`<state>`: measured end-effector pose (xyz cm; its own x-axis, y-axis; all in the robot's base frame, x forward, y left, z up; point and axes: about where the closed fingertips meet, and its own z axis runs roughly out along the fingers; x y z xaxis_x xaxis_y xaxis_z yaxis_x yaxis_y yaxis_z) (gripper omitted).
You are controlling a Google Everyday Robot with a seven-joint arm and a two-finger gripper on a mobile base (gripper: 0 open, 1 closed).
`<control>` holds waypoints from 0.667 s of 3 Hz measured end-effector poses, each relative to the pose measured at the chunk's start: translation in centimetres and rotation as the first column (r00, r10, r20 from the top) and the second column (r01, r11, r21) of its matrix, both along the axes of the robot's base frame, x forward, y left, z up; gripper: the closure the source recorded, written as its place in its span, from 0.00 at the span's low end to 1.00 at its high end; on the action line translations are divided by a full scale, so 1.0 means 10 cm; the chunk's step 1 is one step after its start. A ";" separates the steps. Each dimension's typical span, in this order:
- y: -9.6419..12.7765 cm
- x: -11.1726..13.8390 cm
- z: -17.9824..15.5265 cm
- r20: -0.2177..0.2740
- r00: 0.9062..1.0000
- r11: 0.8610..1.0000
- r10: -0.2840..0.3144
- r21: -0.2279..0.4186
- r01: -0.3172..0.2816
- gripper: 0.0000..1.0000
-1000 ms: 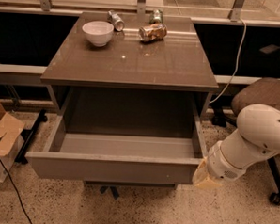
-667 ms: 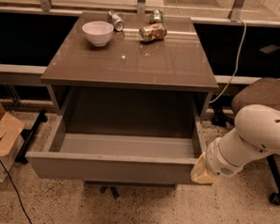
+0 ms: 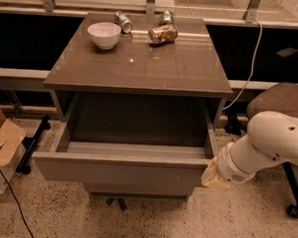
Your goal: Close top drawer
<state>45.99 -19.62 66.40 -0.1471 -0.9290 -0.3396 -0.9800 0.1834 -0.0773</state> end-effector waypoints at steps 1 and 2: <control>-0.01 0.36 -0.05 0.087 0.996 1.000 -0.015 0.014 0.014 1.00; 0.00 0.36 -0.05 0.087 0.996 1.000 -0.015 0.014 0.014 1.00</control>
Offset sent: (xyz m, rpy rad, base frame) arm 0.1239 -0.0038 -0.0096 0.0437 -0.2741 -0.0414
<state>49.59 -19.66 65.91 -0.1299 -0.9223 -0.3640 -0.9669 0.1991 -0.1595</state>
